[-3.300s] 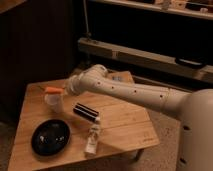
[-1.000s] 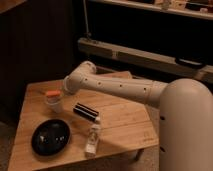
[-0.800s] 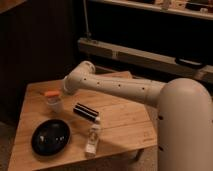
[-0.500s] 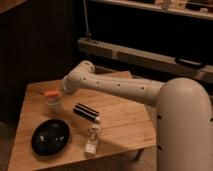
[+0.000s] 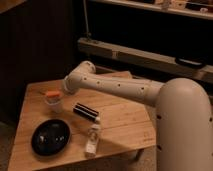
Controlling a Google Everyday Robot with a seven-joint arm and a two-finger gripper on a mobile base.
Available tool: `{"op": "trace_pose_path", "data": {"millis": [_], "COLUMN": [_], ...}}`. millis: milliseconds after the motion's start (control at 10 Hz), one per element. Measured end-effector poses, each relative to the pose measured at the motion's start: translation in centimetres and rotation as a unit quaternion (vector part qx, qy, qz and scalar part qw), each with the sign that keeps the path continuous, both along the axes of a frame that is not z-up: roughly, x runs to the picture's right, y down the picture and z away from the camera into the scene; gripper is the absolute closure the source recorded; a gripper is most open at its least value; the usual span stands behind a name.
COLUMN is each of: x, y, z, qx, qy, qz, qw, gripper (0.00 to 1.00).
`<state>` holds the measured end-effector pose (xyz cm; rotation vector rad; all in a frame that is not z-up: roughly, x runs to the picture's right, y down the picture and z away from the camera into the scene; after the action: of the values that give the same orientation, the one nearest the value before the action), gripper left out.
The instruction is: Place the pepper in the ceramic cup
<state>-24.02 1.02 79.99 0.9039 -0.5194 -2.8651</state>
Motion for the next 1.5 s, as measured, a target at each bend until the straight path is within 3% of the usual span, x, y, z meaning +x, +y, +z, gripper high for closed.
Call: {"op": "trace_pose_path", "data": {"millis": [1500], "x": [-0.16], "y": [0.03], "z": [-0.39], "qx": [0.002], "qy": [0.000], "qz": [-0.008], "qw": [1.0000], "gripper": [1.00]}}
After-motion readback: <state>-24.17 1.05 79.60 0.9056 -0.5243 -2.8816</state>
